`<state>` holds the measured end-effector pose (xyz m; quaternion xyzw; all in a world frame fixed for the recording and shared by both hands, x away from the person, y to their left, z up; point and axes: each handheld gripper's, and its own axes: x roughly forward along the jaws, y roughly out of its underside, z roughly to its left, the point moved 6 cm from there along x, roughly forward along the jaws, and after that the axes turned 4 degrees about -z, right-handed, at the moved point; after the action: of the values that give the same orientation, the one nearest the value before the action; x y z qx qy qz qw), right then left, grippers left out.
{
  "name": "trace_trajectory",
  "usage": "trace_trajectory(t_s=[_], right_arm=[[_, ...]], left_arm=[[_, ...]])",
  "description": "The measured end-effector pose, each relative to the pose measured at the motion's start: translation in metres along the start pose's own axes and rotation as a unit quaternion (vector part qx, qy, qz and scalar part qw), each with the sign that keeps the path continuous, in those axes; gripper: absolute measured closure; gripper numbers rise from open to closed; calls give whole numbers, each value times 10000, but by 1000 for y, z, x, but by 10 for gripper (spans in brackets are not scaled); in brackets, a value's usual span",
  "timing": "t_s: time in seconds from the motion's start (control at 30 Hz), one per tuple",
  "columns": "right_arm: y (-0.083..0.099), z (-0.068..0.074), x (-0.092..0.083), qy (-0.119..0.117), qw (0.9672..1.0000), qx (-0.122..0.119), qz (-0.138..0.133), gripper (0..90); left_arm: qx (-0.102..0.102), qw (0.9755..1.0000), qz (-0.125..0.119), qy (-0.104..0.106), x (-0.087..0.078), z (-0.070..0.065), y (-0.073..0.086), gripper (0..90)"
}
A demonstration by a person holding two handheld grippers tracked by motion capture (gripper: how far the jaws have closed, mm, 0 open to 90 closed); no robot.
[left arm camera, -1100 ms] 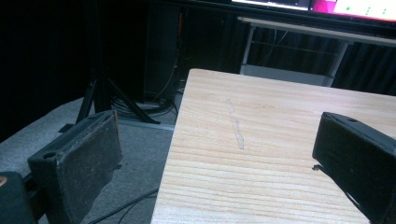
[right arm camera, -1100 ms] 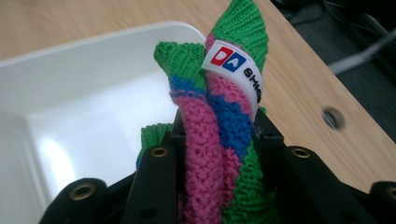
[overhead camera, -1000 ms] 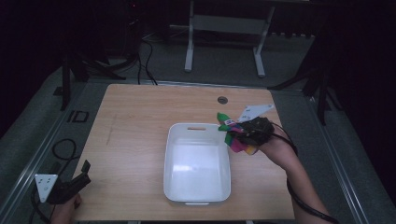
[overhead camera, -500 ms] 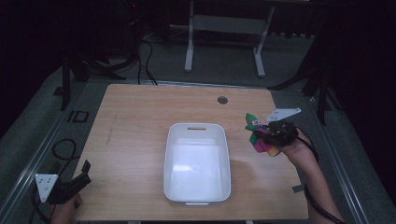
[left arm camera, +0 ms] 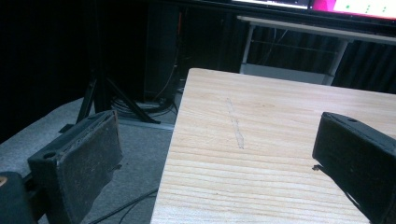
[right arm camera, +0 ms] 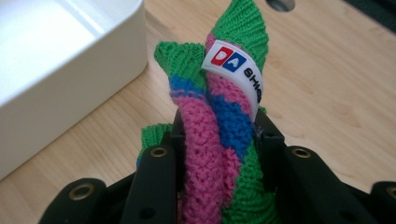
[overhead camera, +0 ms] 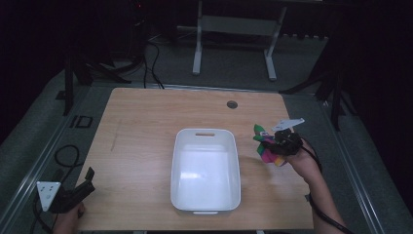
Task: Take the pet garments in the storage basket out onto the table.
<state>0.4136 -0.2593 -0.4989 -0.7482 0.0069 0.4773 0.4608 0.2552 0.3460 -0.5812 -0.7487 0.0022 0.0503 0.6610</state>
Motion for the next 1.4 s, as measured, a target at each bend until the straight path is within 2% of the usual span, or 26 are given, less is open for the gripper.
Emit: trace_trajectory(t_s=[0.03,0.17,0.23,0.47,0.57,0.7,0.73,0.8,0.9,0.97,1.0,1.03,1.1,1.13,1.17,1.2,1.23,1.27,1.4], right_arm=[[4,1,11,-24,10000,-13,43,680],[10,3,25,-20,10000,-46,67,679],[14,4,38,-104,9999,81,59,678],[28,8,67,-97,9994,165,290,671],[34,11,77,-77,9989,182,425,662],[36,14,81,-50,9991,190,385,634],[36,15,82,-65,9990,194,386,597],[35,15,82,-97,9990,193,403,571],[32,18,77,-181,9988,208,393,478],[32,18,77,-181,9988,208,393,478],[28,20,68,-247,9990,233,291,401],[28,20,68,-247,9990,233,291,401],[22,19,54,-201,9994,279,46,387],[22,19,54,-201,9994,279,46,387],[18,19,41,-226,9991,313,-179,375],[16,18,35,-183,9989,321,-291,369],[16,18,35,-183,9989,321,-291,369],[13,17,24,-165,9982,383,-441,342],[17,14,8,-75,9974,460,-557,306]], left_arm=[[0,10000,-1,-1,0,0,0,18],[4,10000,-4,-1,0,0,0,18],[4,10000,-3,-1,0,0,0,18],[8,10000,6,3,0,0,0,18],[13,10000,-2,2,0,0,0,18],[26,10000,13,-4,0,0,0,18],[30,10000,16,-6,0,0,0,18],[22,10000,4,-5,0,0,0,18],[4,10000,4,-4,0,0,0,18],[3,10000,10,2,0,0,0,18],[3,10000,18,4,0,0,0,18],[3,10000,18,4,0,0,0,18],[7,10000,17,4,0,0,0,18],[7,10000,17,4,0,0,0,18],[4,10000,21,4,0,0,0,18],[9,10000,19,5,0,0,0,18],[9,10000,19,5,0,0,0,18],[11,10000,7,2,0,0,0,18],[10,10000,6,-3,0,0,0,18]])
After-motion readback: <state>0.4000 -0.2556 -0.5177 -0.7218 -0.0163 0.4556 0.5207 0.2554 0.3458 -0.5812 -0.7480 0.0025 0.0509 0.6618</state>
